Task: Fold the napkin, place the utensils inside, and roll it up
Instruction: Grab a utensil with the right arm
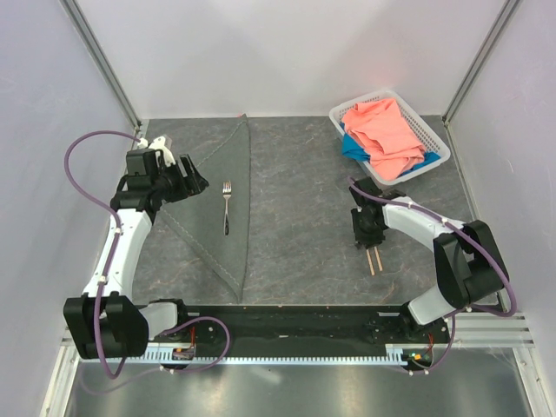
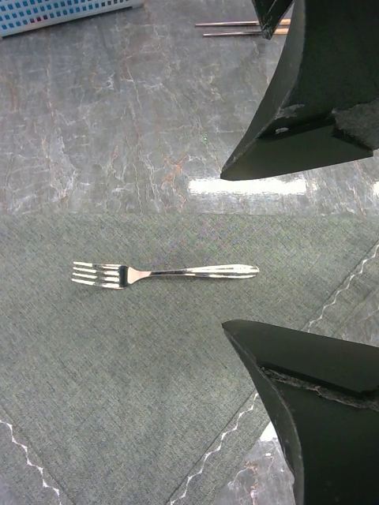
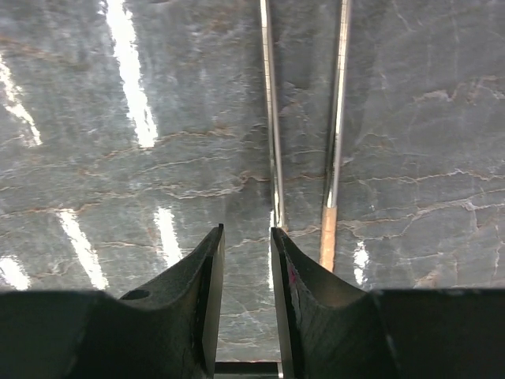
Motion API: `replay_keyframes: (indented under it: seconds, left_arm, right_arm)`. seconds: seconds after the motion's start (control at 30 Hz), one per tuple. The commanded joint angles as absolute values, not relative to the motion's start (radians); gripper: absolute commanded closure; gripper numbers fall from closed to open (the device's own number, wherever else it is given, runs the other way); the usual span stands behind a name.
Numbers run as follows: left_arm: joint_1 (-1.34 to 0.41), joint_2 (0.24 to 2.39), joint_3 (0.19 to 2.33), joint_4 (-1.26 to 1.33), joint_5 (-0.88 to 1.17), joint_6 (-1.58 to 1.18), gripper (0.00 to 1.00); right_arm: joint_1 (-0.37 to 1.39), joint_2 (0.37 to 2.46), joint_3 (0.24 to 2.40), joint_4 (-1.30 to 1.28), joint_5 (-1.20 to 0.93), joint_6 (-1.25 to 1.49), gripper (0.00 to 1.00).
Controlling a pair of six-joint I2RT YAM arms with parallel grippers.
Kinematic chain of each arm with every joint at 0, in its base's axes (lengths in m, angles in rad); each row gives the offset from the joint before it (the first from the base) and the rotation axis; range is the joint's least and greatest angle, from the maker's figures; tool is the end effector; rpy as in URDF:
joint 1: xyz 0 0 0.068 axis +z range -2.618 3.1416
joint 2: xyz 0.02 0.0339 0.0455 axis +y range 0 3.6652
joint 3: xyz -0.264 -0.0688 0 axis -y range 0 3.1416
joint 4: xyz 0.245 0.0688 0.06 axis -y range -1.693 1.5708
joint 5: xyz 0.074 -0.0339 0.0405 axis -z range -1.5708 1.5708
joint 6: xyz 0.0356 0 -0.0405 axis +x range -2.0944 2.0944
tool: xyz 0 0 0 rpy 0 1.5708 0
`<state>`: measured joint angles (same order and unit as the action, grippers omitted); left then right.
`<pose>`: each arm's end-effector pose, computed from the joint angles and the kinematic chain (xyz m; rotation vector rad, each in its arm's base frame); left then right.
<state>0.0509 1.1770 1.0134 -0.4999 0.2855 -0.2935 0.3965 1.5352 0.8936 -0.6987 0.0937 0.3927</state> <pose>0.2556 0.0030 0.3100 -0.2287 2.2288 -0.4507 0.2483 0.1003 0.1722 0.0102 2.8931 0.0035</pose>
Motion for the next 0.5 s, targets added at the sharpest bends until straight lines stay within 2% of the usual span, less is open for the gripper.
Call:
replay_keyframes:
  seconds: [0.0,0.3,0.47]
  left_arm:
    - [0.055,1.189,1.025,-0.480,0.276,-0.287,0.21]
    - [0.054,1.195,1.025,-0.482,0.281,-0.293,0.21]
    - [0.054,1.195,1.026,-0.480,0.282,-0.293,0.21]
  right_arm:
    - [0.368,1.542,0.884,-0.713,0.109,0.377,0.63]
    - [0.339,1.539,0.844,-0.718,0.106,0.373,0.64]
    - [0.337,1.548,0.819,-0.710,0.077,0.379,0.70]
